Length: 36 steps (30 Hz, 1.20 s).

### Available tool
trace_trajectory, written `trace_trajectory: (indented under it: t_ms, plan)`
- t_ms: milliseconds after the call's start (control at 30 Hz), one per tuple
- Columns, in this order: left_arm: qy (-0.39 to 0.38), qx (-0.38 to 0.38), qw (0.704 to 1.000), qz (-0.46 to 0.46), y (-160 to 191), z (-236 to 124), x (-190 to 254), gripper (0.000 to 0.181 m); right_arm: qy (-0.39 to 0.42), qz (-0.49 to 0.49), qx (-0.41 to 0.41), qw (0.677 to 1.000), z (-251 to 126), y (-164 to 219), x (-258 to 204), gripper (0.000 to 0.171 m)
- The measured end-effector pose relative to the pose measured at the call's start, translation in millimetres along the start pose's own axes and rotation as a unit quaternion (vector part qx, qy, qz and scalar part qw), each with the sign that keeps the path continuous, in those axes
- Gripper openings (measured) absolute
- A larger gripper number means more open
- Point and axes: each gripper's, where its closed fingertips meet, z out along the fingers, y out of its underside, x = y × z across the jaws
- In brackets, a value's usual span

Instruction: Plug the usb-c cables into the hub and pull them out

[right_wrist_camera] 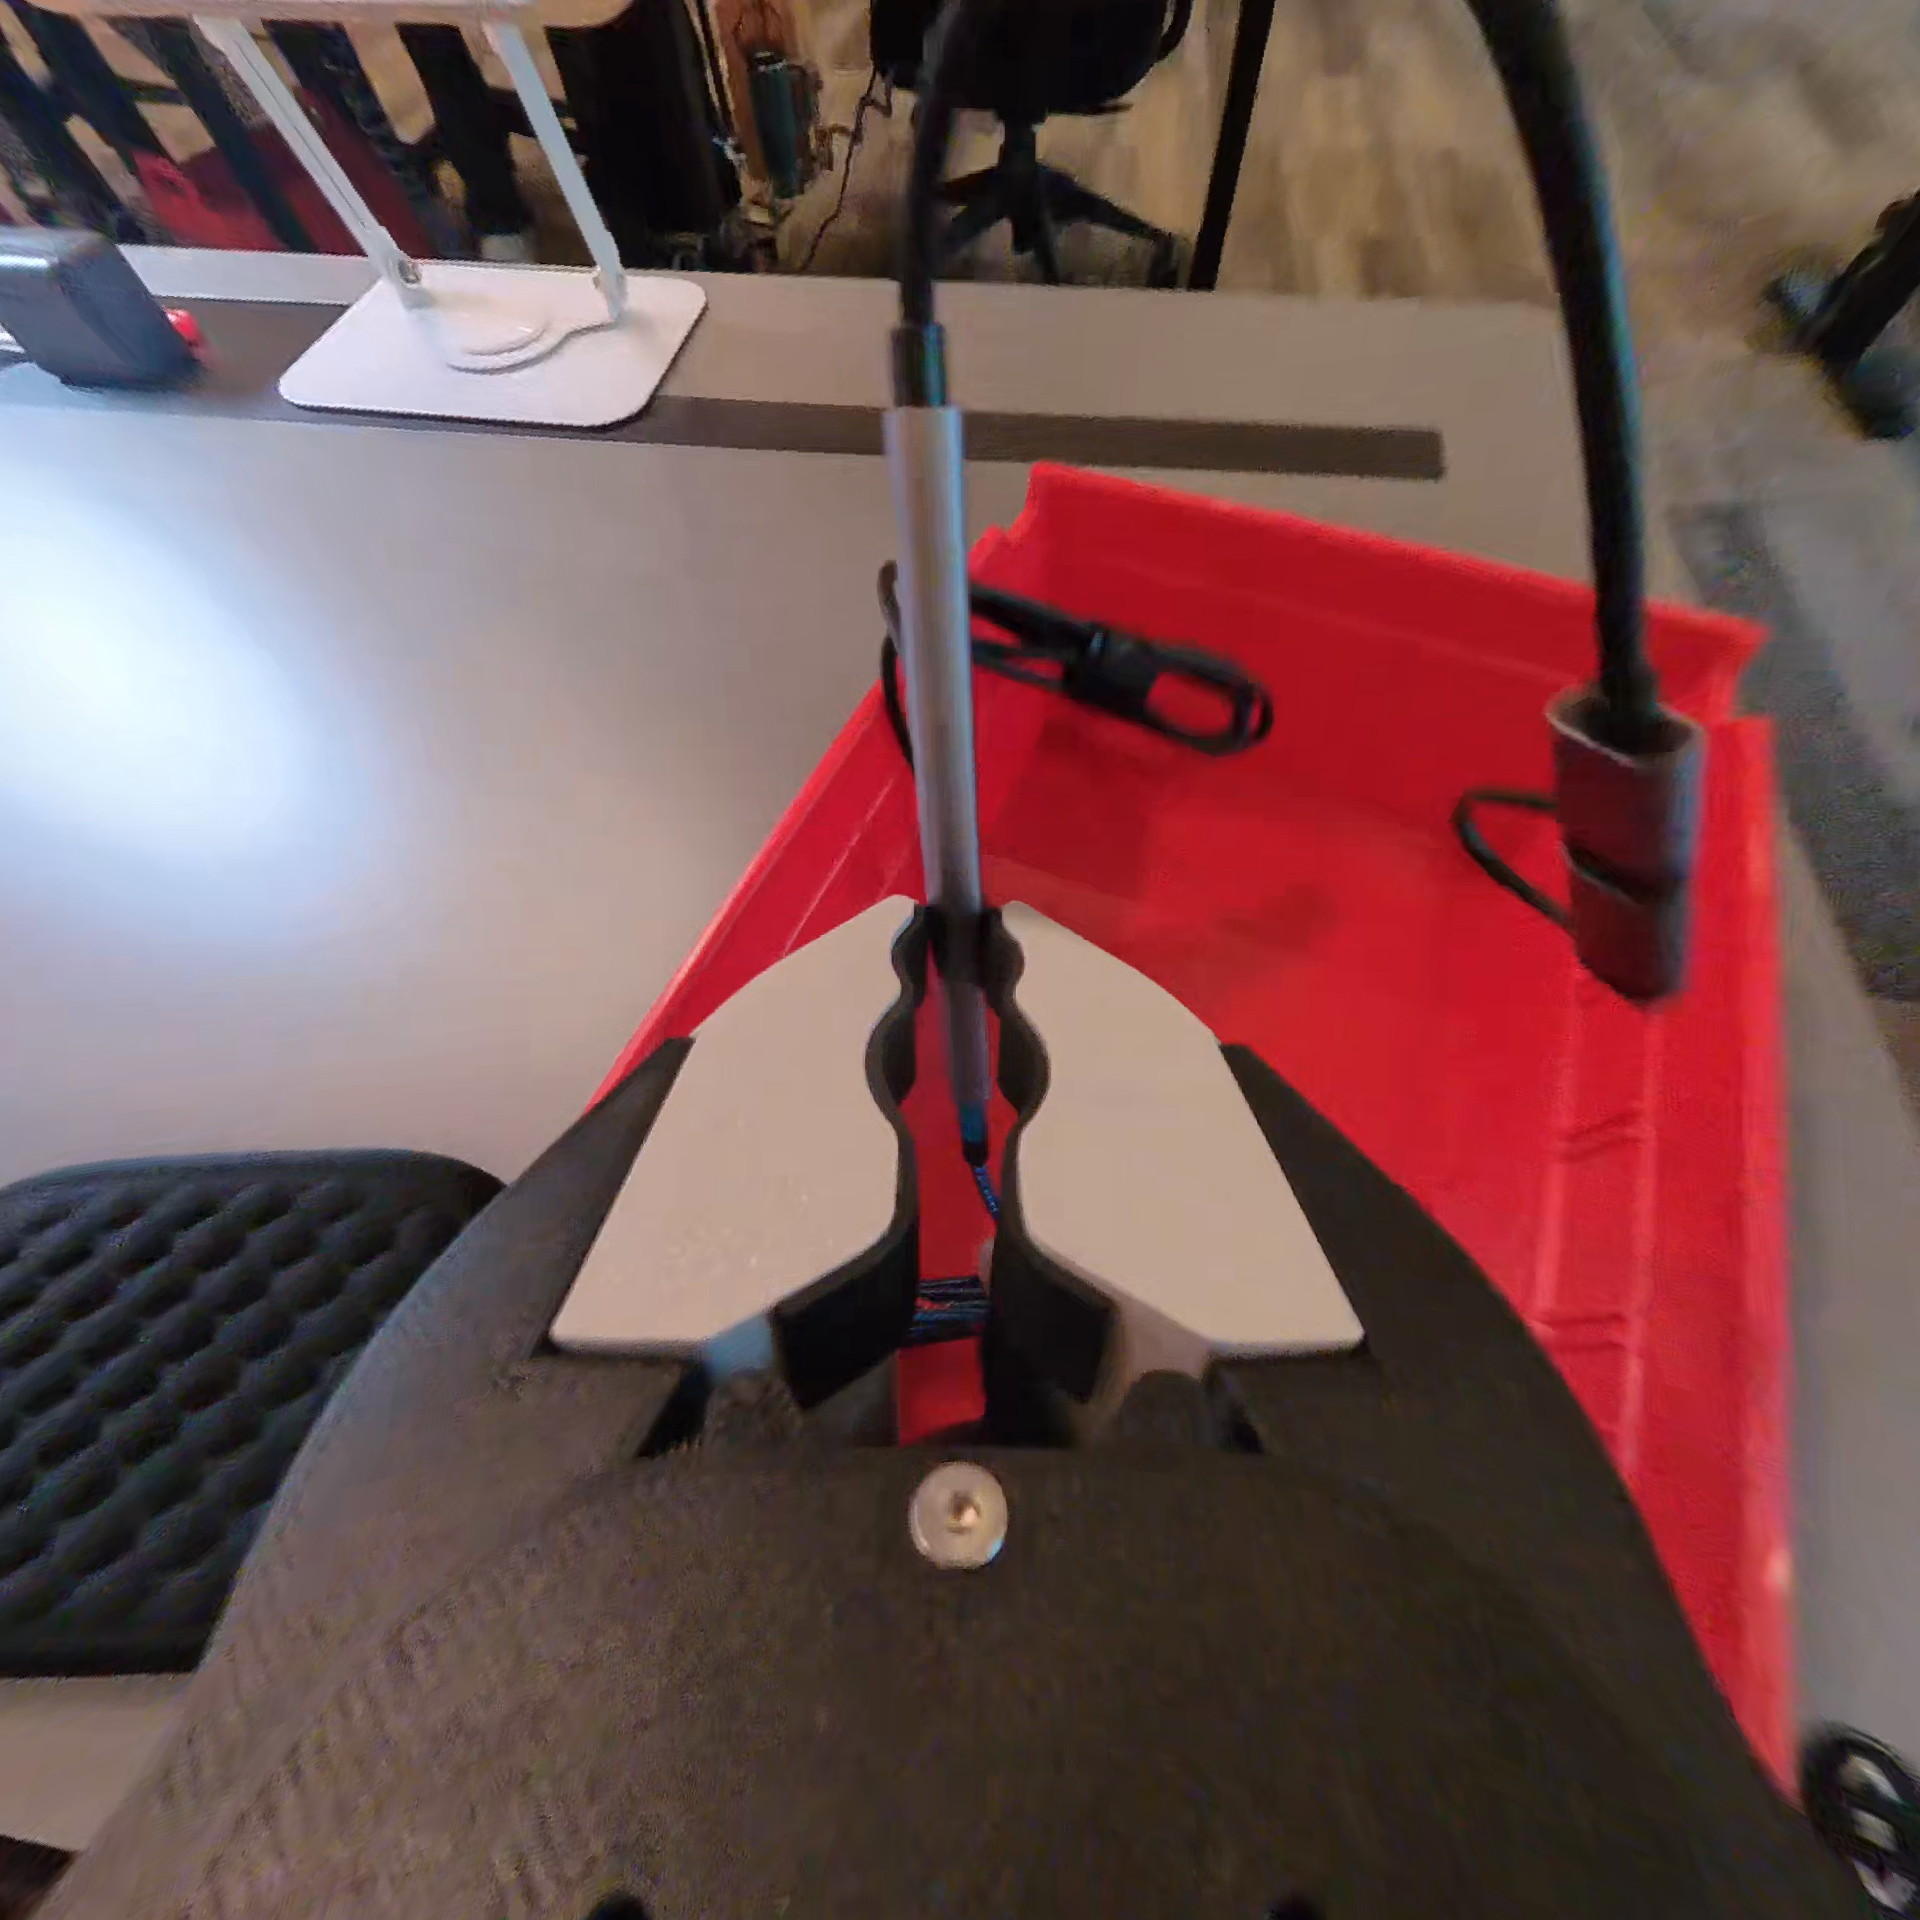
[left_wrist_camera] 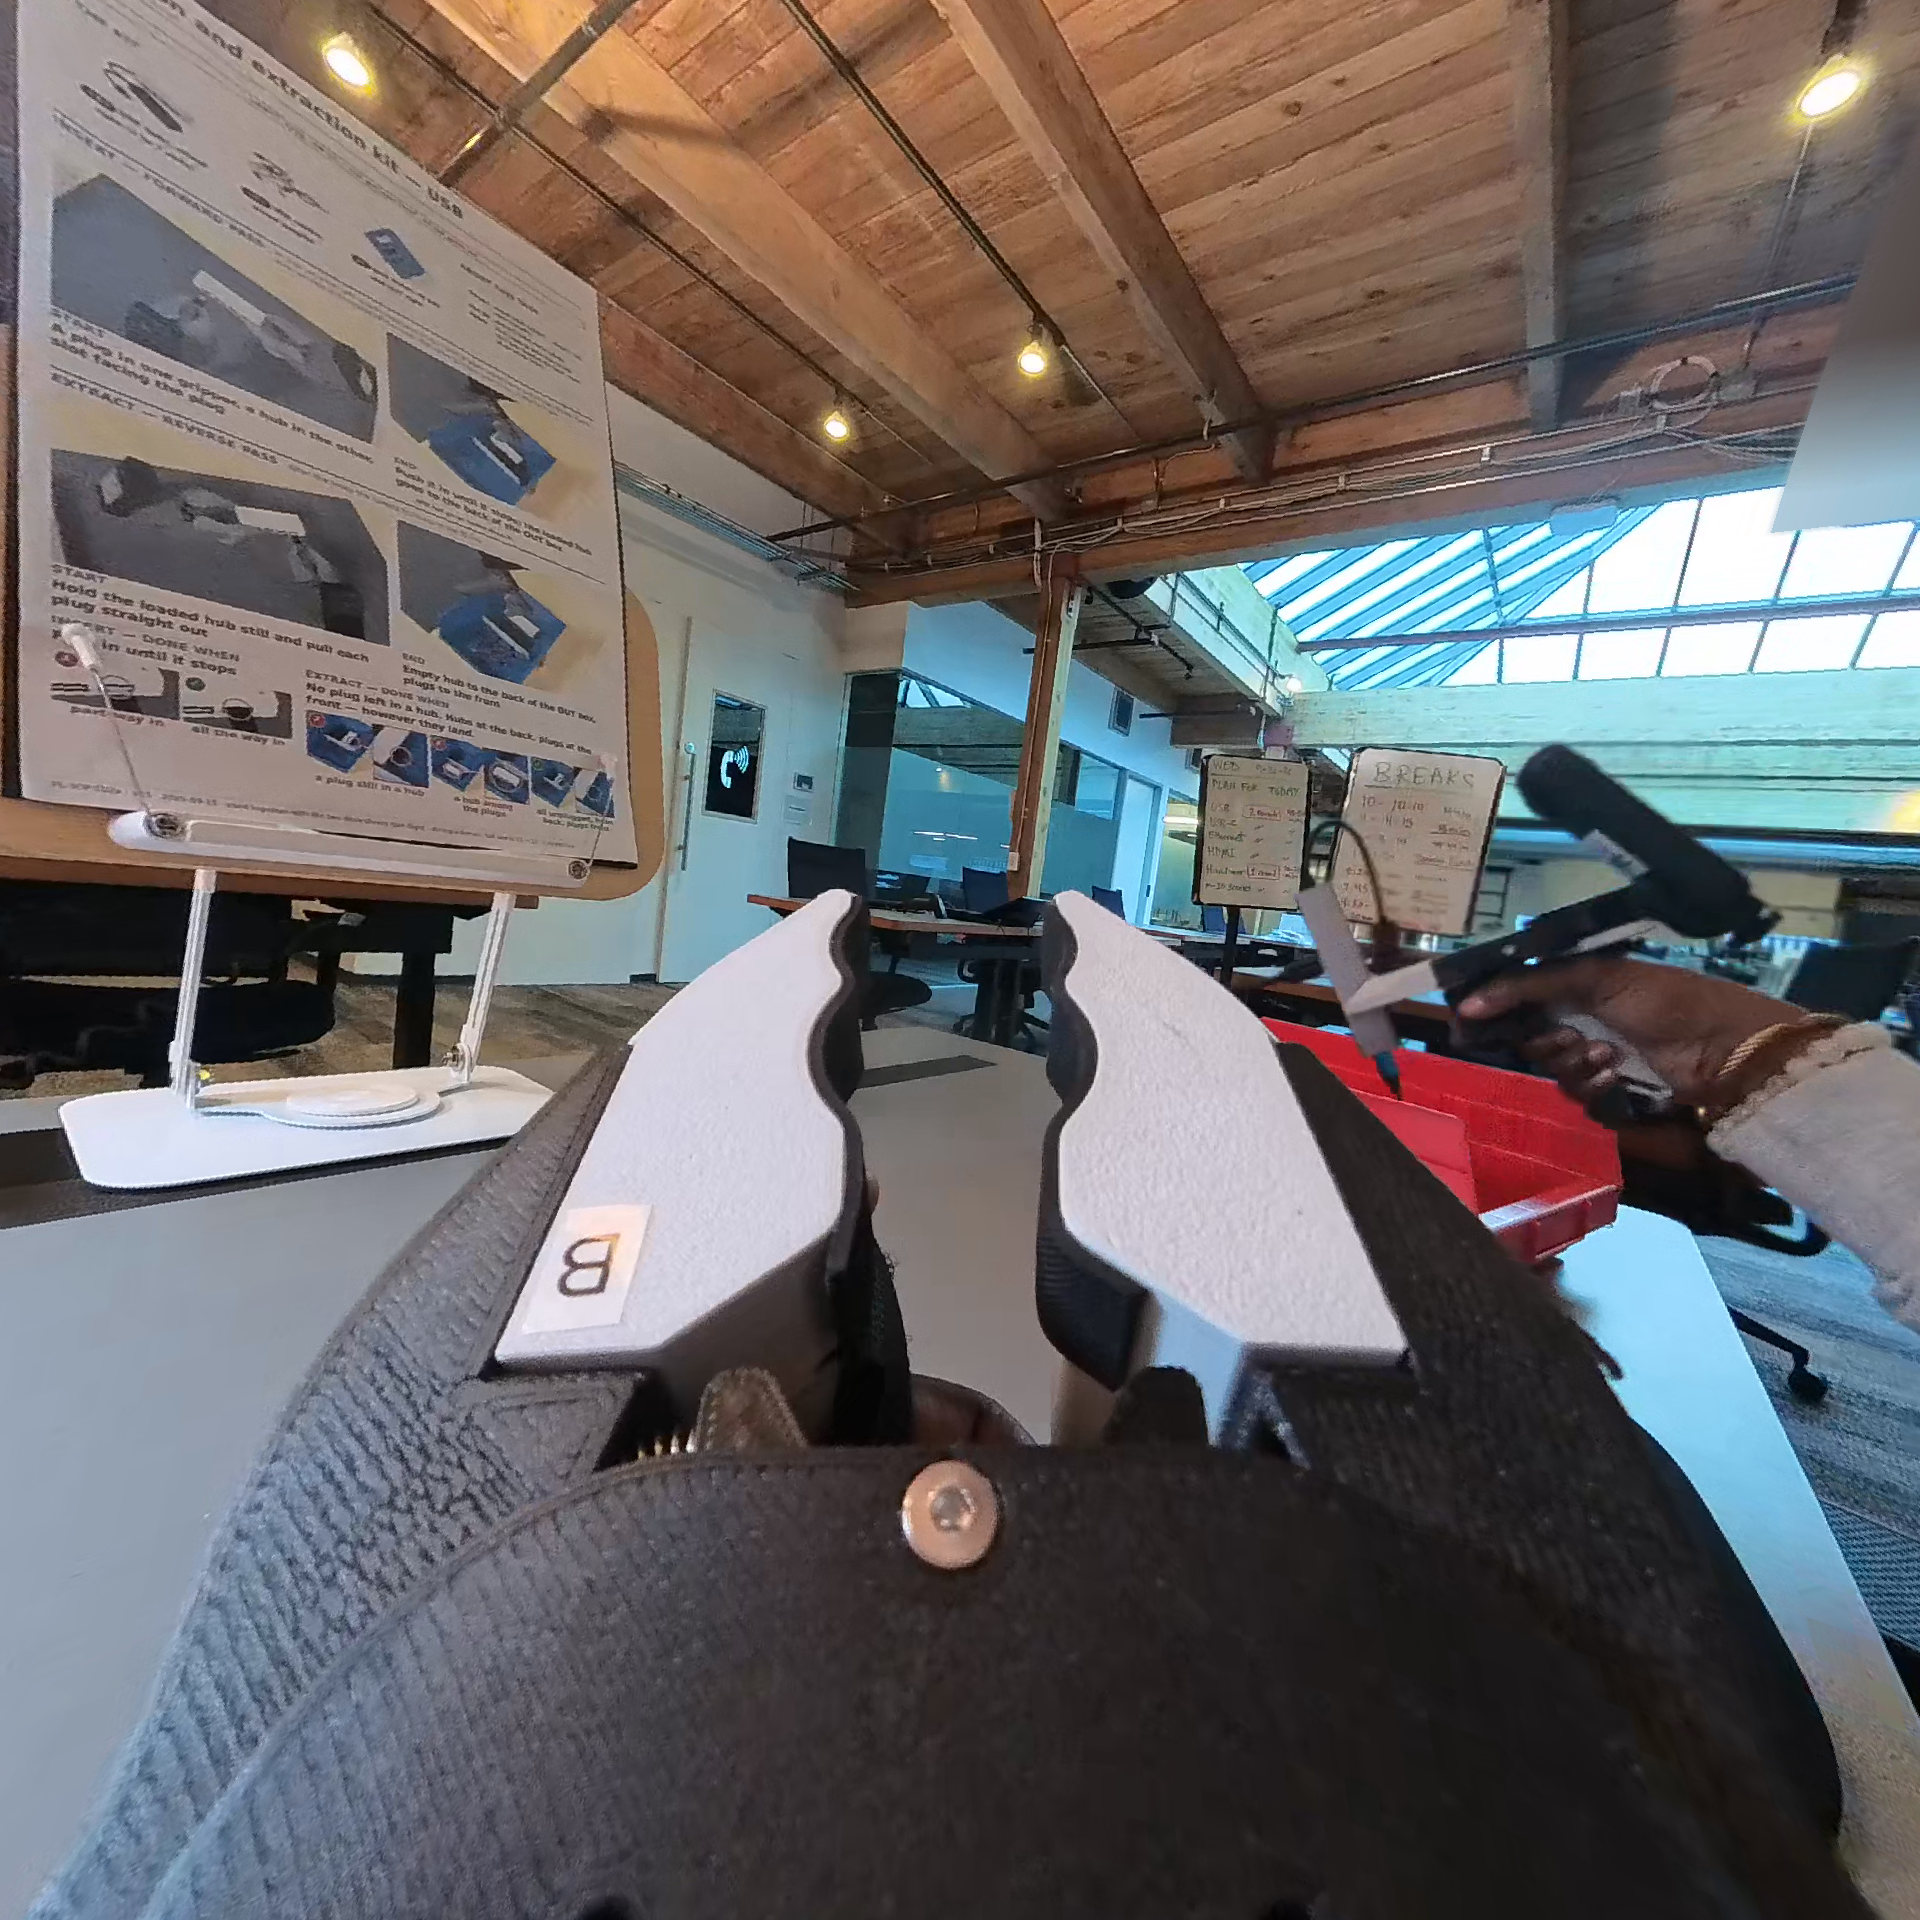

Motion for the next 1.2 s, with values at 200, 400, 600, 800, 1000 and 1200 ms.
trace_trajectory:
  t_ms: [200, 400, 600, 800, 1000, 1200]
  plan:
    - [0.004, -0.003, 1.0, 0.004, 1.2, 0.5, 1.9, 0.032, 0.02, 0.051, -0.049, 0.997, 31.2, 23.5, 15.9, 0.014]
    - [0.006, -0.005, 1.0, 0.005, 1.9, 0.8, 3.1, 0.032, 0.075, 0.033, -0.161, 0.984, 62.0, 61.8, 40.3, 0.021]
    - [0.008, -0.007, 1.0, 0.006, 2.3, 0.8, 3.7, 0.032, 0.116, 0.015, -0.203, 0.972, 73.6, 80.7, 51.4, 0.033]
    - [0.007, -0.01, 1.0, 0.006, 3.4, 1.1, 4.0, 0.032, 0.226, -0.074, -0.066, 0.969, 43.9, 32.2, 54.9, 0.038]
    - [0.012, -0.032, 0.999, 0.011, 10.4, 2.6, 7.5, 0.033, 0.206, -0.03, 0.093, 0.974, -6.8, -27.3, 30.3, 0.079]
    - [0.063, -0.079, 0.994, -0.031, 11.5, 6.0, 26.5, 0.056, 0.001, -0.02, 0.359, 0.933, -74.5, -92.2, -83.0, 0.094]
